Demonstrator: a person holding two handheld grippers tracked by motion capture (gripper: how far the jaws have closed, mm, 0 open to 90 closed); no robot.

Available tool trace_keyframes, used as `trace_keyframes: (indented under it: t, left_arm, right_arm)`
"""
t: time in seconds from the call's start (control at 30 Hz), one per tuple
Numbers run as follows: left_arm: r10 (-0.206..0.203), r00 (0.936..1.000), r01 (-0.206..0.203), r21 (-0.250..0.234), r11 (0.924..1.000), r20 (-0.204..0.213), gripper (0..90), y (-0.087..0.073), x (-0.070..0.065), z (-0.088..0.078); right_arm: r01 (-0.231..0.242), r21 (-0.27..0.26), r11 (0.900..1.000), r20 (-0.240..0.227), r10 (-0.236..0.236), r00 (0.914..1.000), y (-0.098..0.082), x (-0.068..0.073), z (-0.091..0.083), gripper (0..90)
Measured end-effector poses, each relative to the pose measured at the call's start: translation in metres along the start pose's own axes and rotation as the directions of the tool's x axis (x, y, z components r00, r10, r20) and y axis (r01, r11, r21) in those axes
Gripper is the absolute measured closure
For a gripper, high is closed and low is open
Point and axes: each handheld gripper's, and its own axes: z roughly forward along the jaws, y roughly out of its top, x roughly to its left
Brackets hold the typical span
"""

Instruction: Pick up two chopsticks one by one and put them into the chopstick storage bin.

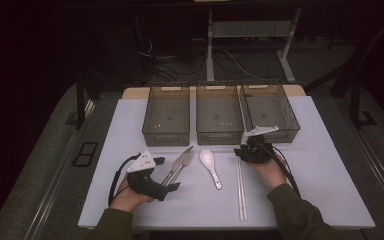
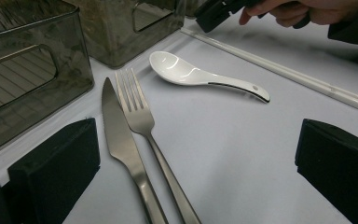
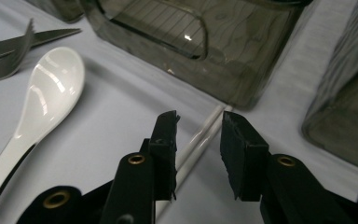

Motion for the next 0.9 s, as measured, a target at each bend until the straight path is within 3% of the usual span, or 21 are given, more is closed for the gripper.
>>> trace_keyframes:
  t: [0.23, 0.43, 0.9]
  left_arm:
    - [-0.001, 1.0000, 0.001, -0.004, 1.0000, 0.000, 0.0, 0.000, -0.001, 0.000]
    - [-0.003, 1.0000, 0.003, -0.005, 1.0000, 0.001, 0.0, 0.000, -0.001, 0.000]
    - [-0.002, 1.0000, 0.002, -0.002, 1.0000, 0.003, 0.0, 0.001, -0.001, 0.000]
  right_arm:
    - [-0.012, 0.040, 0.999, 0.029, 0.011, 0.9995, 0.006, -0.002, 0.016, 68.5]
    - [0.006, 0.033, 0.999, 0.045, -0.008, 0.9990, 0.006, -0.001, 0.019, 74.2]
    - [0.059, 0.038, 0.998, 0.014, -0.060, 0.9981, 0.010, 0.006, 0.024, 75.8]
